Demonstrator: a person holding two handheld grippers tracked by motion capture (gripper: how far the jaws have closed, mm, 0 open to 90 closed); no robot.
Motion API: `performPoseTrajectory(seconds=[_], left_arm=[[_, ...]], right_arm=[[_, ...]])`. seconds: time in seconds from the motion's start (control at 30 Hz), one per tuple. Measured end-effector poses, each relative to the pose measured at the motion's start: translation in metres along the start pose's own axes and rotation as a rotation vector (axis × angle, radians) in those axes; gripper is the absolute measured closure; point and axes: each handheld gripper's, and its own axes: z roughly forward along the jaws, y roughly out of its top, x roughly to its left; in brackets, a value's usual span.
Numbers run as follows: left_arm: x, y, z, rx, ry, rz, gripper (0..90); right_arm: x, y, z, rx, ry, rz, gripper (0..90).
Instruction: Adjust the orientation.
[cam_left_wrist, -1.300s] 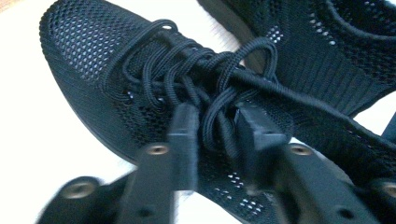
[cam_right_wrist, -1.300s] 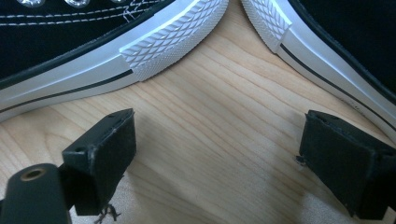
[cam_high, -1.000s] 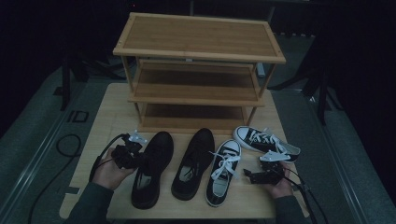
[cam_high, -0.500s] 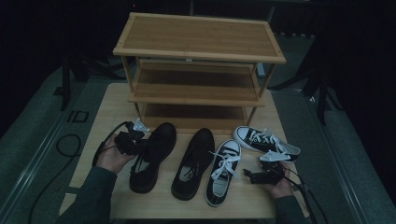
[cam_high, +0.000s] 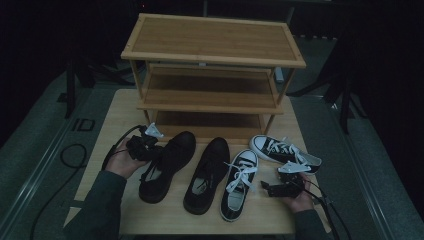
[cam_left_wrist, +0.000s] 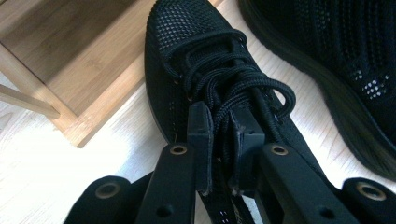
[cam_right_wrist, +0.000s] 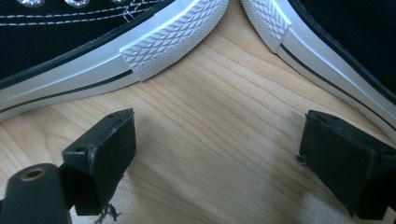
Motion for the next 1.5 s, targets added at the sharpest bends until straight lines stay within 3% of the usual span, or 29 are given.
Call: performPoseTrajectory(seconds=[0.07, 0.1, 0.2, 0.33, 0.43, 0.53, 0.93, 1.1, 1.5], left_arm=[[0.004, -0.001, -0.001, 0.003, 0.035, -0.013, 80.1], [0.006, -0.001, -0.002, 0.001, 0.025, -0.028, 80.1], [0.008, -0.002, -0.002, 0.001, 0.05, -0.043, 79.9], [0.008, -0.001, -0.005, -0.005, 0.03, -0.074, 76.1], [0.009, 0.0, -0.016, -0.081, -0.024, -0.124, 68.5], [0.008, 0.004, -0.029, -0.119, -0.039, -0.159, 64.8], [-0.014, 0.02, -0.027, -0.097, -0.051, -0.15, 58.8], [-0.022, 0.025, -0.026, -0.101, -0.079, -0.146, 55.4], [-0.036, 0.033, -0.016, -0.076, -0.092, -0.141, 55.2]], right_arm=[[0.0, 0.0, 0.0, -0.001, 0.0, -0.001, 10.8], [0.0, 0.0, 0.0, -0.001, 0.0, -0.001, 10.8], [0.0, 0.0, 0.0, 0.0, 0.0, 0.0, 10.8], [0.0, 0.0, 0.0, -0.001, 0.0, -0.001, 10.8], [0.0, 0.0, 0.0, -0.001, 0.0, -0.001, 10.8], [0.0, 0.0, 0.0, 0.0, 0.0, 0.001, 10.8], [0.0, 0.0, 0.0, -0.001, 0.0, -0.001, 10.8], [-0.001, 0.0, 0.001, -0.002, 0.0, -0.003, 10.8], [0.0, 0.0, 0.001, -0.003, 0.0, -0.002, 10.8]])
